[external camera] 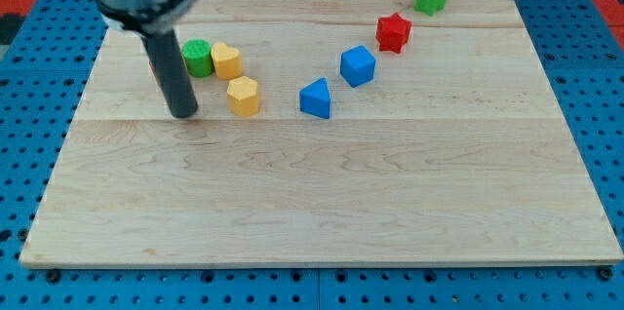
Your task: Slide the hexagon diagonally bottom left to the triangle
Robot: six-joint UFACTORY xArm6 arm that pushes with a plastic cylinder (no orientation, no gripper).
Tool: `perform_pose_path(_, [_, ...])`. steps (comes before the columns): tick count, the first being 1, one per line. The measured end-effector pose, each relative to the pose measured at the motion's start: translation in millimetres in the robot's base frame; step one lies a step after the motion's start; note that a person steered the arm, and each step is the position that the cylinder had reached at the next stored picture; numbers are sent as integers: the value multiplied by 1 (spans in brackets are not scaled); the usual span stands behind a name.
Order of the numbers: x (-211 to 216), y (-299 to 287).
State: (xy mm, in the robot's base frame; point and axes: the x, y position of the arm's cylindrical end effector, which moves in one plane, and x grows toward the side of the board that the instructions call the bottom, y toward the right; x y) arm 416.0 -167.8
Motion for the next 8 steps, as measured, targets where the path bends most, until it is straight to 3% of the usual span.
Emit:
perform_pose_path(1, [-39,3])
perform_pose_path(3, [-19,98])
perform_pose_path(5, [10,103])
perform_pose_path(8, [-22,75])
